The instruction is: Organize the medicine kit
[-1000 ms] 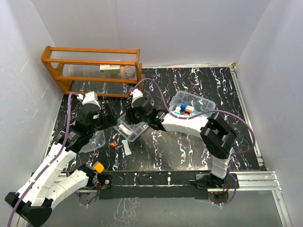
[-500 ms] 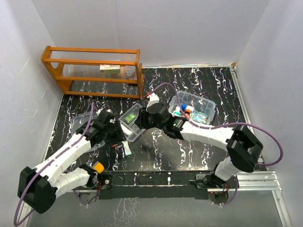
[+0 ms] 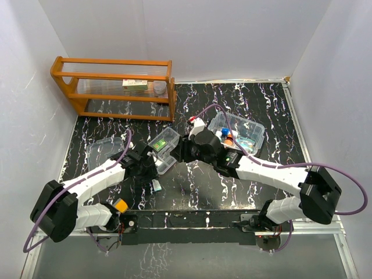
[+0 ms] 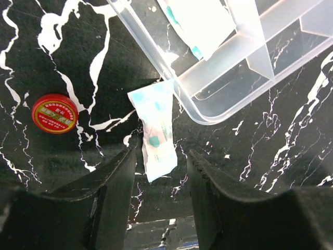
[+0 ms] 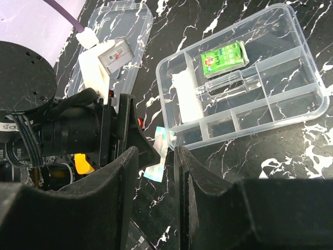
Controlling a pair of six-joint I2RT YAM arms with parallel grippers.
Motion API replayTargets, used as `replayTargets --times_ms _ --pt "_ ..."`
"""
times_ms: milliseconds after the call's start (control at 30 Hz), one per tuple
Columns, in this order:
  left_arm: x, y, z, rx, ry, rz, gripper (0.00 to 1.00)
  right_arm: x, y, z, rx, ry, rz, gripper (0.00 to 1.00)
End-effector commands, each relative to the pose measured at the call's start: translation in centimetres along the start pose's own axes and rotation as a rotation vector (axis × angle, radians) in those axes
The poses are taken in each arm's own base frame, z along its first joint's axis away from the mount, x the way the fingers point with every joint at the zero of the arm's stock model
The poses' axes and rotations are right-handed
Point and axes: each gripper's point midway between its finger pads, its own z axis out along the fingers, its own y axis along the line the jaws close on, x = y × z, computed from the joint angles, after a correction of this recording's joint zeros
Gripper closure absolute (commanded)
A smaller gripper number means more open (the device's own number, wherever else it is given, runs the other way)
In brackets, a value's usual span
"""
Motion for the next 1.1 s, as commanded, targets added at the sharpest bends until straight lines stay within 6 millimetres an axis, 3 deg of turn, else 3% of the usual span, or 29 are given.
replayTargets --times_ms 0,367,567,733,1067 --pt "-0.3 0.4 0.5 -0.026 -0.027 -0.012 0.58 -2.3 0.7 -0.8 -0.014 -0.092 -0.003 0.68" --pt "0.3 1.7 1.7 -0.102 0.006 -0.006 0.66 -2.4 0.4 -1.3 -0.007 -0.114 -0.004 0.68" --pt "-0.4 2.2 1.4 -0.118 -0.041 -0.013 0.86 -2.6 0.3 -1.8 -0.005 -0.134 0.001 0.69" --pt "-1.4 2.8 0.3 -0.165 -0.087 -0.021 1.00 -3.4 0.6 -2.2 -0.012 -0.161 0.011 0.69" --pt "-4.8 2.9 -4.0 -0.161 -0.278 -0.088 1.00 -4.3 -1.9 -4.0 0.084 -0.273 0.088 0.70"
